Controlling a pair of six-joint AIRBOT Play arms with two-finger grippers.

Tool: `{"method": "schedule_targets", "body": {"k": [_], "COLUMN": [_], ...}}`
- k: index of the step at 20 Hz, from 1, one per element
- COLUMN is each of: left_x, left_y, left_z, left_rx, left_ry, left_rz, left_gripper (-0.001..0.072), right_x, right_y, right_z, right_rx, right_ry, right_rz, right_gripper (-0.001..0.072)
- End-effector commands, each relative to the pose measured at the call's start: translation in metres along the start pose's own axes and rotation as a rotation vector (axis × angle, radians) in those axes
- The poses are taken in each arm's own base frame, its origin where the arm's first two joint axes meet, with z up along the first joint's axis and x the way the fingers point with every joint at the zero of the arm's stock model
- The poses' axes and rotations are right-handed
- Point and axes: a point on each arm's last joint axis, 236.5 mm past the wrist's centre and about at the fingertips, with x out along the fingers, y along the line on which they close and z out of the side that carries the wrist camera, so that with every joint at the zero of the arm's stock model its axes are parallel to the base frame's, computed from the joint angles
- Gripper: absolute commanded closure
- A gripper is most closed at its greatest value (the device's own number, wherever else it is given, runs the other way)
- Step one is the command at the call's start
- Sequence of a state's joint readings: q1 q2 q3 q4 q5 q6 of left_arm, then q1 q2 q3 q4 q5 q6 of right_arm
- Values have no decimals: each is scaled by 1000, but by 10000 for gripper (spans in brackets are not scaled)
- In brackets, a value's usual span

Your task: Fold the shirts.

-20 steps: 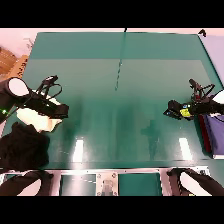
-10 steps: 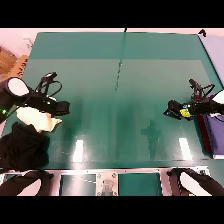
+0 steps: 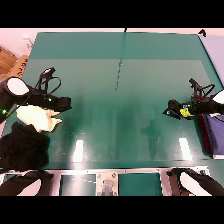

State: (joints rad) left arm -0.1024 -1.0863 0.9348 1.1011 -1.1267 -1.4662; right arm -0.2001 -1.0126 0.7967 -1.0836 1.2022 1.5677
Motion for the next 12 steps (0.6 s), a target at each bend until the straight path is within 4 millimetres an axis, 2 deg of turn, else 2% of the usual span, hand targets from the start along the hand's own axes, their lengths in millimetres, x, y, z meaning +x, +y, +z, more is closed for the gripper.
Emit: {"method": "schedule_targets", "body": {"k": [1, 6, 12], "left_x": [0, 0, 0], "left_y": [3, 4, 7], "left_z": [2, 4, 2], "left_rx": [7, 9, 15], "left_ry": [-10, -16, -7], "left_rz": [13, 17, 31], "left_gripper": [683, 682, 682], "right_x": [0, -1, -2], "right_y": [7, 26, 28], "right_z": [0, 1, 1], "right_rx": [12, 41, 47], "right_ry": [1, -1, -2], "right_rz": [30, 108, 118], "right_gripper": [696, 696, 696]}}
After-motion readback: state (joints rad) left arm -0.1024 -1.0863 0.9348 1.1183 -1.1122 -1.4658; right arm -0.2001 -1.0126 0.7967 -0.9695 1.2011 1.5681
